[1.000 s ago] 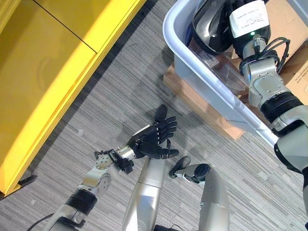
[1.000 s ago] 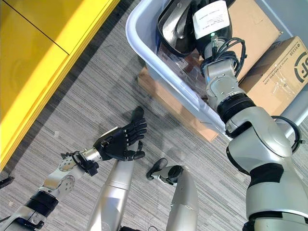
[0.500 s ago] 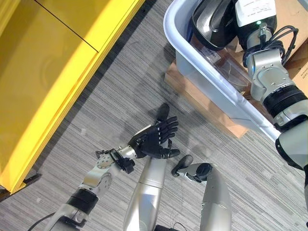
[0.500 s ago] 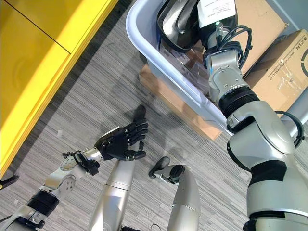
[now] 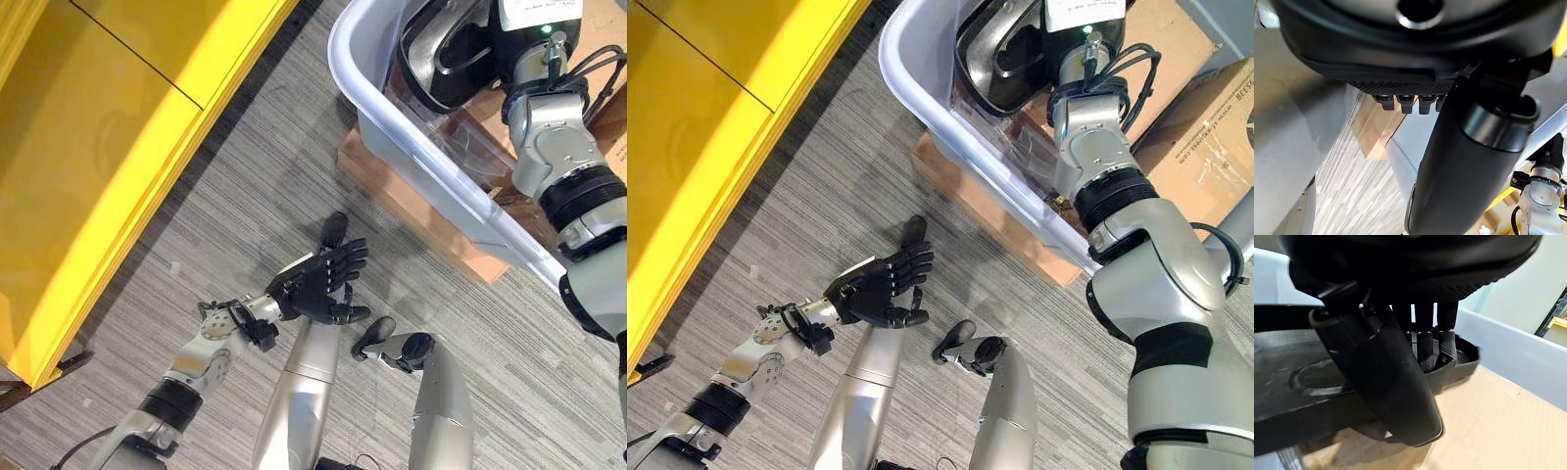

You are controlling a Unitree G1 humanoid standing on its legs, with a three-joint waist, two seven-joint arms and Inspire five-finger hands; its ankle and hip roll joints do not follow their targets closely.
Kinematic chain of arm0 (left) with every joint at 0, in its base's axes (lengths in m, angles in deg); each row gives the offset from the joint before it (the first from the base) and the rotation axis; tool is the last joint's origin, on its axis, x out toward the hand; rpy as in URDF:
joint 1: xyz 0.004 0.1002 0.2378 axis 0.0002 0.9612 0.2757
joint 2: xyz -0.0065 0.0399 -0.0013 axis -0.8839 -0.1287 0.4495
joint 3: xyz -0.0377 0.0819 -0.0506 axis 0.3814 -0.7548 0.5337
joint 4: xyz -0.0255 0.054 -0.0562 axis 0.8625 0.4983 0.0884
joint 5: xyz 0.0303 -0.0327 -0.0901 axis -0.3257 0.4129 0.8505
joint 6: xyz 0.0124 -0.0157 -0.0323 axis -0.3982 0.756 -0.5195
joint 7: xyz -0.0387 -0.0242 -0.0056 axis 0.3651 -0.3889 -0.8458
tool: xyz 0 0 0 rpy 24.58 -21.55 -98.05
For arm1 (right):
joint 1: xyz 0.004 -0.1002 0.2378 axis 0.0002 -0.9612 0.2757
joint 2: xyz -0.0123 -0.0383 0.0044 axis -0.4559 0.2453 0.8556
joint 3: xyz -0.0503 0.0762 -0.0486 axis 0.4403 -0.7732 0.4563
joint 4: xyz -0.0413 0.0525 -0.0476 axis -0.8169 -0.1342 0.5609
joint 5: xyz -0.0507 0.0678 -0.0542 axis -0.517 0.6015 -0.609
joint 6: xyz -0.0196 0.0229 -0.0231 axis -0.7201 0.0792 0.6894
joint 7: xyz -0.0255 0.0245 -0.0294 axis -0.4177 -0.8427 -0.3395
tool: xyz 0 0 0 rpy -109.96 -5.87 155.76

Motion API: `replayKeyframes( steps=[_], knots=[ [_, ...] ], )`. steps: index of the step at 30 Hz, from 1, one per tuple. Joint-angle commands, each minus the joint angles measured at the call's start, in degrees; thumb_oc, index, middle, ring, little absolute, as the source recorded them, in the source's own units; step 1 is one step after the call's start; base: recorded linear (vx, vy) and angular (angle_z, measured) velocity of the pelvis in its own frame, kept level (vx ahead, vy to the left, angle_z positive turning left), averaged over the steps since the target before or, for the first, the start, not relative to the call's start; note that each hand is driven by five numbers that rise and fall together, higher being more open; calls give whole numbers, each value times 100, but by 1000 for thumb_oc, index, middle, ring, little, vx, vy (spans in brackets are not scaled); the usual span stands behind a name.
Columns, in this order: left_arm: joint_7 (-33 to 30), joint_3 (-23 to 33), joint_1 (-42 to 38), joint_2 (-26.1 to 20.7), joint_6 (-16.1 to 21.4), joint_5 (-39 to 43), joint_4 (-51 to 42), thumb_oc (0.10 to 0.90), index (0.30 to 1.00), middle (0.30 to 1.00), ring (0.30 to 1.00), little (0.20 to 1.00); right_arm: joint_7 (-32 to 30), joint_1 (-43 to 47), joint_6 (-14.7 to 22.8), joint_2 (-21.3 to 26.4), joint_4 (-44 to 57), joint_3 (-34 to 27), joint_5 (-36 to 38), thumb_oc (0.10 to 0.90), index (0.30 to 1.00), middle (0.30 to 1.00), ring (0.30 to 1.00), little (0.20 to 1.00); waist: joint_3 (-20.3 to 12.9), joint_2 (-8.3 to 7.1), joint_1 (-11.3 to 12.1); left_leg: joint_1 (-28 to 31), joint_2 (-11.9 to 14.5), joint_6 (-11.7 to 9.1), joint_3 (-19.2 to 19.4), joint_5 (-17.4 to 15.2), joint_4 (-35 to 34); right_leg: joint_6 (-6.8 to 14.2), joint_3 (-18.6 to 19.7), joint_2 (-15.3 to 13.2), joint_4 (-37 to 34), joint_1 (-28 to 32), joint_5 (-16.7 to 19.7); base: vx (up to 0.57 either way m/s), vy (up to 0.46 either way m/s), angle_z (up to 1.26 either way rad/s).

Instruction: Move parts from the plastic box to the shelf.

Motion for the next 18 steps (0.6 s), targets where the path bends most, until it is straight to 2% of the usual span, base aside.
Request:
replayKeyframes(
  steps=[1,5,10,18],
  knots=[
    [178,-167,-167,500,418,2,-323,900,1000,1000,1000,1000,-83,-756,337,-43,-282,80,96,400,300,300,300,300,-6,404,137,-48,42,351,394,-57,-456,125,-135,259,547,118,362,-40,-52,1],
    [302,-170,-259,473,555,27,-181,900,1000,1000,1000,1000,-127,-722,343,-129,-247,62,68,400,300,300,300,300,-6,399,118,73,78,337,438,-51,-524,146,-132,264,488,201,376,-37,-42,0],
    [300,-177,-307,481,499,26,-225,900,1000,1000,1000,1000,-207,-804,333,-156,-74,70,109,400,300,300,300,300,-6,361,76,174,112,326,468,-59,-538,152,-97,279,448,273,370,-10,-17,0],
    [277,-155,-319,471,398,-76,-333,900,1000,1000,1000,1000,-459,-1163,553,-172,211,-137,158,400,300,300,300,300,-6,226,-23,569,191,330,561,-115,-651,218,-34,322,287,529,440,-27,-63,-2]
  ],
)
